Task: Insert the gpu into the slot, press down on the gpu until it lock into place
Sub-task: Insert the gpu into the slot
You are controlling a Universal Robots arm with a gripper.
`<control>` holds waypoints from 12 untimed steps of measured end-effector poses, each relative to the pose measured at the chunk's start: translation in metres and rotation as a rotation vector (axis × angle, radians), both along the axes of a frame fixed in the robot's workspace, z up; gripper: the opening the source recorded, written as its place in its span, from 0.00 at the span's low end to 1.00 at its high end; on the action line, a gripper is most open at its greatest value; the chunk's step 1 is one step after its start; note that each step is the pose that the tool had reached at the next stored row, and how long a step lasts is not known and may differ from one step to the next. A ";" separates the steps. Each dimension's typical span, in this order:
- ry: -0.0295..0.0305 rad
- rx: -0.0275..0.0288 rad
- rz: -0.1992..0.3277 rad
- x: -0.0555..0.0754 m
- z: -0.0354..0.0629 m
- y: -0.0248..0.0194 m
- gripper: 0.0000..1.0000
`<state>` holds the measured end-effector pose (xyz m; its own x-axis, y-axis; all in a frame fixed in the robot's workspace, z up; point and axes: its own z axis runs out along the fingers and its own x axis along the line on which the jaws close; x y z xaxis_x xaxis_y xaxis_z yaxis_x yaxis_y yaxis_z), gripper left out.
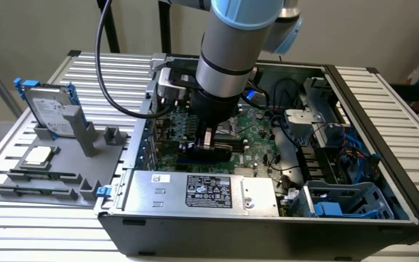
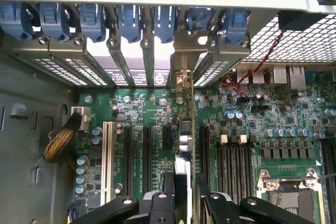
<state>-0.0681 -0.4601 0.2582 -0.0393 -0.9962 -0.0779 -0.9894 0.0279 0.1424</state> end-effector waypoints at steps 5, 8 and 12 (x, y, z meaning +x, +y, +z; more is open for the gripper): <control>0.0041 -0.0002 0.000 0.000 0.0001 0.0000 0.26; 0.0042 -0.0001 0.000 0.001 0.0001 0.0000 0.26; 0.0049 -0.0004 0.000 0.001 0.0000 0.0000 0.26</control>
<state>-0.0671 -0.4600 0.2582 -0.0398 -0.9962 -0.0773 -0.9887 0.0280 0.1473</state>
